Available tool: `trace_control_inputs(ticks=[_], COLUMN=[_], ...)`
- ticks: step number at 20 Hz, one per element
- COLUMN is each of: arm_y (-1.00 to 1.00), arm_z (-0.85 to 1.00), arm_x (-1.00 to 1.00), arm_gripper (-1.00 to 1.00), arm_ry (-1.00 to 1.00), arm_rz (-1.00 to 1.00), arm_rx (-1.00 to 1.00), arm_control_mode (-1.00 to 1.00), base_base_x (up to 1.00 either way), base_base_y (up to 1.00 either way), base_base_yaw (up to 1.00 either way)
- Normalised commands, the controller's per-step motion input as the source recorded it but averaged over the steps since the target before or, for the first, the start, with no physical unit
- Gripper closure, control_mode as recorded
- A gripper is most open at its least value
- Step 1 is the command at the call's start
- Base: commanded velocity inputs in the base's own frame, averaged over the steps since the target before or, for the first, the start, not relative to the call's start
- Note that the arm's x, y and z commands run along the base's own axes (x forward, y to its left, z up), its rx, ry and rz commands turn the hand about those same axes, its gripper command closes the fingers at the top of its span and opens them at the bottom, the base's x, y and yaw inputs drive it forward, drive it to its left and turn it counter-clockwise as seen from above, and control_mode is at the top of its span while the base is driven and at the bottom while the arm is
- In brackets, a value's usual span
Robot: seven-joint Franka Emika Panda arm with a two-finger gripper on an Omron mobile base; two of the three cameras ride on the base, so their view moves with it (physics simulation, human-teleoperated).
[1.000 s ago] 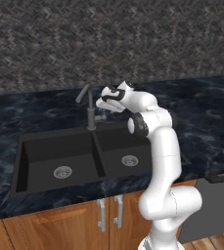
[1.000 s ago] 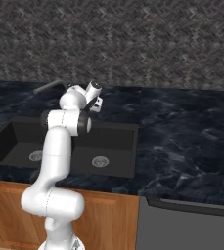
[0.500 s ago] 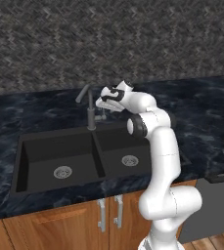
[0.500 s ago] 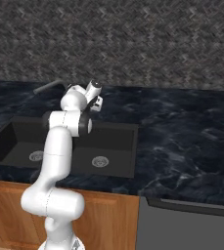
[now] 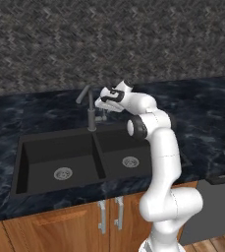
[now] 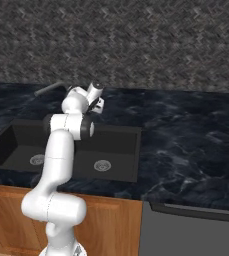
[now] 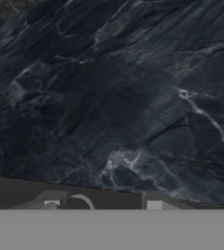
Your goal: Turn on the sink faucet and place the jug under the water for a few seconds to fill it up.
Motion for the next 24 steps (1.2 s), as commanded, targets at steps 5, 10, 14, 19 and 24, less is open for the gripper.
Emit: trace_control_inputs(ticks=[5,10,14,19,24], arm_y=[0.0,-0.01,-0.23,-0.43,-0.54], arm_z=[0.0,0.0,0.0,0.0,-0.01], arm_x=[0.0,0.0,0.0,0.0,0.0], arm_gripper=[1.0,1.0,1.0,1.0,1.0], arm_ry=[0.0,0.0,0.0,0.0,0.0], arm_rz=[0.0,0.0,0.0,0.0,0.0], arm_rx=[0.0,0.0,0.0,0.0,0.0], arm_control_mode=[-1.0,-1.0,-1.0,-1.0,-1.0], base_base_x=[0.0,0.0,0.0,0.0,0.0], base_base_y=[0.0,0.0,0.0,0.0,0.0], base_base_yaw=[0.0,0.0,0.0,0.0,0.0])
